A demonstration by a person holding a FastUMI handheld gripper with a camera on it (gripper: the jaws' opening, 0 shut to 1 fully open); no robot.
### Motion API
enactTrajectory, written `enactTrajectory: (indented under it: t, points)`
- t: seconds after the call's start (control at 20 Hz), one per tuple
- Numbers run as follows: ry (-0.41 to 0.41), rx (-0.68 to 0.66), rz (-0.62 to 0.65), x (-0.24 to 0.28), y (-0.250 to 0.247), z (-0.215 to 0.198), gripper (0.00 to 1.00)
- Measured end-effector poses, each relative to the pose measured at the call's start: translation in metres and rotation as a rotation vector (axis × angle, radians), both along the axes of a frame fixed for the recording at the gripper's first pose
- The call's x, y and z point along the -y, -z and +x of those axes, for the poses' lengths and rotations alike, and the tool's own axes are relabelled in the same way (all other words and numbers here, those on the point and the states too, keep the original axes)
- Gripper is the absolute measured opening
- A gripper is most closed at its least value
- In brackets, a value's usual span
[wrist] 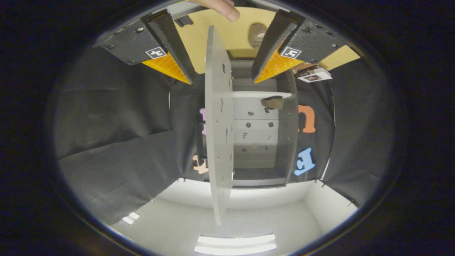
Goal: Open the shoe cabinet door, grab the shoes and put them into the shoe cabinet, then close the shoe cabinet door.
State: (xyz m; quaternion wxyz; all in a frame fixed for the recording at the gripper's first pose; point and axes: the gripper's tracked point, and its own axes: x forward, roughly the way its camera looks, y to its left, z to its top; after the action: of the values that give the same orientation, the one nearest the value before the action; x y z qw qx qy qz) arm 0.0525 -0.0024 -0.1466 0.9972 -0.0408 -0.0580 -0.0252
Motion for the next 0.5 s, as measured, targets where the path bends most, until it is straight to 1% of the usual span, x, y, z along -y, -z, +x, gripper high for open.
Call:
enactTrajectory:
  t: [0.1,0.3,0.5]
  points:
    - [-0.008,0.004,-0.035,-0.022,0.021,0.009,1.00]
    - [-0.065,-0.029,-0.063,-0.067,0.066,0.033,1.00]
    - [-0.122,-0.098,-0.028,-0.108,0.112,0.063,1.00]
